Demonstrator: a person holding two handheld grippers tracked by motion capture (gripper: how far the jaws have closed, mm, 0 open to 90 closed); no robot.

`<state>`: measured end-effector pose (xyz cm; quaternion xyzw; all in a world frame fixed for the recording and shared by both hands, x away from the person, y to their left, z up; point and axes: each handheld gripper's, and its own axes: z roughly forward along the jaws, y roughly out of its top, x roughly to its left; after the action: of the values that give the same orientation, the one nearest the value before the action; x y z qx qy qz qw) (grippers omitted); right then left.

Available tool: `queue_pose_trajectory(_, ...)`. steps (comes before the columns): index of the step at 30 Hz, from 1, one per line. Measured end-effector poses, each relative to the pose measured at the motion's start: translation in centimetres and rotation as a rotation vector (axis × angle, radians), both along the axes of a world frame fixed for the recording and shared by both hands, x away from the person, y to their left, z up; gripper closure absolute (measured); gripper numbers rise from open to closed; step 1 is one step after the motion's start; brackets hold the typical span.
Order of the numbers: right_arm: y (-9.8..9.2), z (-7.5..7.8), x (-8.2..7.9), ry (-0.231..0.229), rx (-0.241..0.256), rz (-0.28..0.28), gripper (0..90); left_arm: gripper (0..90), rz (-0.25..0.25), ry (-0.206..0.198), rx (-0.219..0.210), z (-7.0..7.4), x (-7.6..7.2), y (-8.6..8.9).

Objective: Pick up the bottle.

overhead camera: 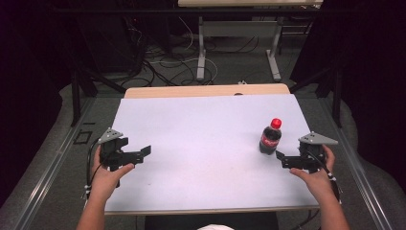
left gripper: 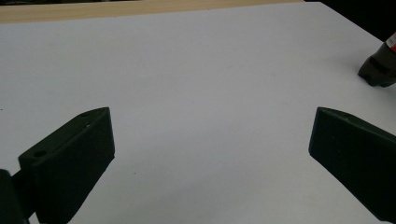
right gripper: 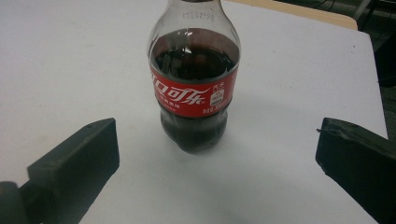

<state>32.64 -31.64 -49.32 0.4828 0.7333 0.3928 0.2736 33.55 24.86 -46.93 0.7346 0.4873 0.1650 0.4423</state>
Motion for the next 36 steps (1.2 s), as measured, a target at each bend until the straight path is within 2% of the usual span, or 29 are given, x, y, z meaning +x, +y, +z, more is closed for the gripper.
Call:
queue_pose_trajectory(5, 0.6, -0.2, 0.1, 0.002, -0.005, 0.019, 0.0, 0.4, -0.001, 0.003, 0.007, -0.1, 0.0, -0.1)
queue_pose_trajectory(8, 1.0, -0.2, 0.1, 0.026, -0.013, 0.044, 0.0, 0.5, -0.005, 0.000, 0.009, 0.0, -0.1, -0.1)
queue_pose_trajectory(9, 1.2, -0.3, 0.3, 0.006, -0.004, 0.042, 0.0, 0.5, -0.009, 0.001, 0.013, 0.0, -0.2, -0.1)
queue_pose_trajectory(10, 1.3, -0.3, 0.3, 0.020, -0.003, 0.051, 0.3, 0.5, -0.006, -0.003, 0.011, 0.0, -0.2, -0.2)
queue_pose_trajectory(13, 1.8, -0.3, 0.7, 0.024, -0.016, 0.063, 0.3, 0.5, -0.005, 0.000, 0.018, 0.0, -0.3, -0.2)
queue_pose_trajectory(16, 2.1, -0.3, 1.0, 0.013, -0.032, 0.076, 1.6, 0.5, -0.006, -0.002, 0.016, 0.1, -0.3, -0.3)
queue_pose_trajectory(19, 2.4, -0.5, 1.4, 0.016, -0.019, 0.072, 3.8, 0.5, -0.004, -0.005, 0.019, 0.1, -0.3, -0.2)
queue_pose_trajectory(24, 3.0, -0.6, 2.1, 0.026, -0.045, 0.060, 9.3, 0.5, -0.007, 0.006, 0.028, 0.1, -0.3, -0.2)
queue_pose_trajectory(27, 3.4, -0.5, 2.5, 0.025, -0.060, 0.051, 12.1, 0.5, -0.004, -0.001, 0.028, 0.0, -0.2, -0.3)
queue_pose_trajectory(36, 3.6, -0.9, 4.0, 0.042, -0.043, 0.019, 17.1, 0.5, 0.001, 0.005, 0.031, -0.1, -0.2, -0.2)
